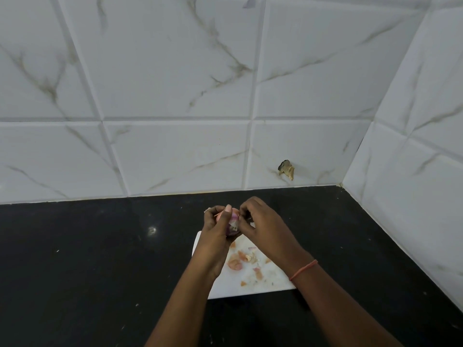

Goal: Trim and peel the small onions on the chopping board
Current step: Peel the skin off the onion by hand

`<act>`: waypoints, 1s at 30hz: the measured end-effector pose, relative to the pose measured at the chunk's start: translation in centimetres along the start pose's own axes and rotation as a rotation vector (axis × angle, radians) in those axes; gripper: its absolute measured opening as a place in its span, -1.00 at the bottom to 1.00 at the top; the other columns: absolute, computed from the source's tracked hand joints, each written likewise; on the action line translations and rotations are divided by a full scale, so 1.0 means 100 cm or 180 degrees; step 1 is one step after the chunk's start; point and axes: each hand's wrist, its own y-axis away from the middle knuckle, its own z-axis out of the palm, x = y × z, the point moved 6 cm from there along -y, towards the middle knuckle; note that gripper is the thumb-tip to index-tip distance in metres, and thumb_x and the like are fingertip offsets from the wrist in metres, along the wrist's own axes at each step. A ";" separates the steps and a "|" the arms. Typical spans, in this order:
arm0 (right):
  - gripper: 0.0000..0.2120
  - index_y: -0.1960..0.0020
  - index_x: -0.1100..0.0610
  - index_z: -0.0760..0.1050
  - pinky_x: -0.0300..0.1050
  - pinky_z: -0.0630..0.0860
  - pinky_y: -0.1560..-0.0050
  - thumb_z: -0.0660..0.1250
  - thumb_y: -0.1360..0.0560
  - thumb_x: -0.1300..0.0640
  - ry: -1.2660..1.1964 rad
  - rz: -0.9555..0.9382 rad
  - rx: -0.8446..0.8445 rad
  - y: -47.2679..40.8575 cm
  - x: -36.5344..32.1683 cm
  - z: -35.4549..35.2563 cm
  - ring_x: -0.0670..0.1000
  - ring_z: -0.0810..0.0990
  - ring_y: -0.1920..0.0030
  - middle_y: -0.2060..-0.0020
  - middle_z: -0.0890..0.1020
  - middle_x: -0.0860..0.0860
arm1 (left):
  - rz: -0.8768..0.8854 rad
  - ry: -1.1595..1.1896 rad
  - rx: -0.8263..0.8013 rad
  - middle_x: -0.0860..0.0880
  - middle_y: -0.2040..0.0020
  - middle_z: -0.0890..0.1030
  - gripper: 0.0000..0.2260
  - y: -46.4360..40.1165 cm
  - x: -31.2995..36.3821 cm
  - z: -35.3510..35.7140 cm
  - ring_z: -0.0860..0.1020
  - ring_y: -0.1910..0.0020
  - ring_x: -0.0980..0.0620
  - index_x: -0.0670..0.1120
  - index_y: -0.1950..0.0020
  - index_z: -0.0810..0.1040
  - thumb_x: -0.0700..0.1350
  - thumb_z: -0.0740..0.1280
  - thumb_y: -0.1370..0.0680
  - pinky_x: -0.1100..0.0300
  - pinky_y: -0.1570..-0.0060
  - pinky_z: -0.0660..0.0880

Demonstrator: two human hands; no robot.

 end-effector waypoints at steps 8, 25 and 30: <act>-0.94 0.08 0.12 0.45 -0.25 0.50 0.19 0.32 -0.53 0.14 -0.0352 0.0104 0.0123 0.003 0.003 -0.009 -0.07 0.51 0.18 0.17 0.52 -0.04 | -0.0136 0.0200 -0.0094 -0.22 -0.24 0.60 -0.74 -0.001 -0.003 0.001 0.63 -0.21 -0.16 -0.07 -0.25 0.45 -0.02 0.33 -0.61 -0.08 -0.29 0.53; -0.90 0.00 0.14 0.63 -0.32 0.57 0.10 0.44 -0.49 0.19 -0.1523 0.0347 0.0339 0.009 0.009 -0.014 -0.14 0.65 0.09 0.14 0.68 -0.08 | -0.0271 0.0571 0.0074 -0.23 -0.26 0.58 -0.64 -0.003 -0.005 0.003 0.62 -0.16 -0.15 -0.11 -0.29 0.45 -0.02 0.37 -0.54 -0.09 -0.20 0.58; -0.94 0.03 0.14 0.61 -0.28 0.60 0.09 0.38 -0.53 0.23 -0.1343 0.0369 0.0434 0.006 0.013 -0.014 -0.15 0.63 0.10 0.17 0.66 -0.08 | -0.0282 0.0699 0.0121 -0.22 -0.22 0.57 -0.65 -0.003 -0.008 0.002 0.63 -0.16 -0.15 -0.11 -0.34 0.38 -0.16 0.37 -0.59 -0.08 -0.22 0.57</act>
